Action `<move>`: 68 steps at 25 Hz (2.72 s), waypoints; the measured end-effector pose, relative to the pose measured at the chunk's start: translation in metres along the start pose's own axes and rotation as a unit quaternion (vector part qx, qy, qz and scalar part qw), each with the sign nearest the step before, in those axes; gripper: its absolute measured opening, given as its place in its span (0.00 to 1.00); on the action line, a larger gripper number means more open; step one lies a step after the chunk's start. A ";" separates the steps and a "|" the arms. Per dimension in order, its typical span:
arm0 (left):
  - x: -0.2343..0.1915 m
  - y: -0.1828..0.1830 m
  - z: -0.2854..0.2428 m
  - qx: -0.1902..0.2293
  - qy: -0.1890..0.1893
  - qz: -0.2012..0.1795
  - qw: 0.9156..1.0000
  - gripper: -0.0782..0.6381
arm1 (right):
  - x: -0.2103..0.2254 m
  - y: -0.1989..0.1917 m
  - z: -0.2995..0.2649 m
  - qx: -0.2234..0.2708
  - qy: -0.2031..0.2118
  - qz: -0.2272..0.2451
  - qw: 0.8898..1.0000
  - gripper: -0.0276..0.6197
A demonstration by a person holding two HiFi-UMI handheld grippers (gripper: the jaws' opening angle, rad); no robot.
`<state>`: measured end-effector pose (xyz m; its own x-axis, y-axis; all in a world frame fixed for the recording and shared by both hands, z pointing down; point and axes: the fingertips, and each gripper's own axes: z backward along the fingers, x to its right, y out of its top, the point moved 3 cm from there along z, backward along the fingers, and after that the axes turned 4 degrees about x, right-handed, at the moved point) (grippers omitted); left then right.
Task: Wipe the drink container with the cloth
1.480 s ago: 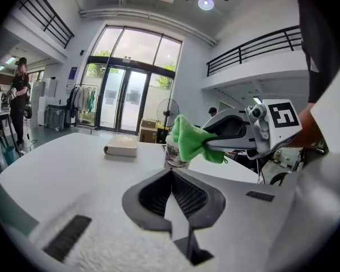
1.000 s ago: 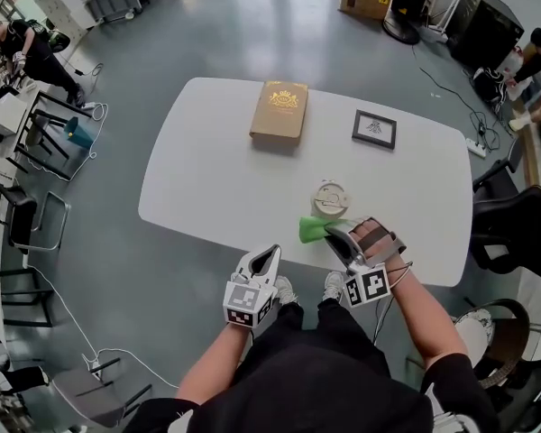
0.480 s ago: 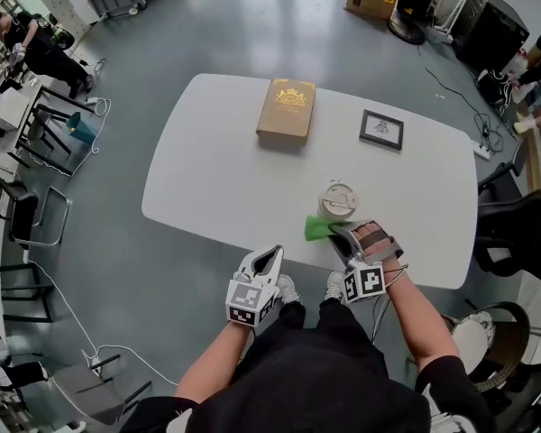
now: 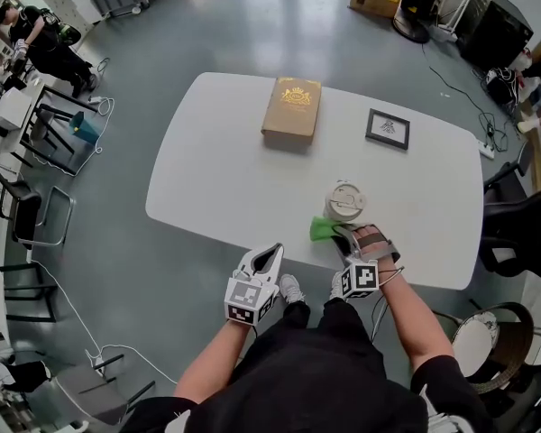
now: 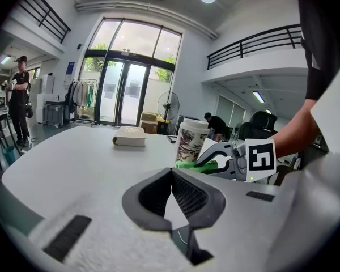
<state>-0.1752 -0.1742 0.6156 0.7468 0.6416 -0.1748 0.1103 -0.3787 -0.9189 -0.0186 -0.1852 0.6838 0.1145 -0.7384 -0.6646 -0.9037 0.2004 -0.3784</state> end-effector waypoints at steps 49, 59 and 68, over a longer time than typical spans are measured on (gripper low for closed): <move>0.030 0.016 0.024 0.007 0.046 -0.015 0.999 0.13 | 0.063 0.025 0.031 0.179 -0.102 -0.764 0.611 0.17; -0.006 0.020 0.025 0.004 -0.021 -0.016 1.000 0.13 | 0.053 0.022 0.013 0.139 -0.171 -0.814 0.538 0.17; -0.032 0.014 0.030 -0.013 -0.059 -0.026 0.998 0.13 | 0.030 0.010 -0.012 0.096 -0.204 -0.855 0.467 0.17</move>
<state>-0.2176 -0.1799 0.5976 0.6580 0.7337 -0.1693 0.1646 -0.3596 -0.9185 -0.0289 -0.2131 0.6679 0.7052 0.2522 0.6626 0.7026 -0.3739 -0.6055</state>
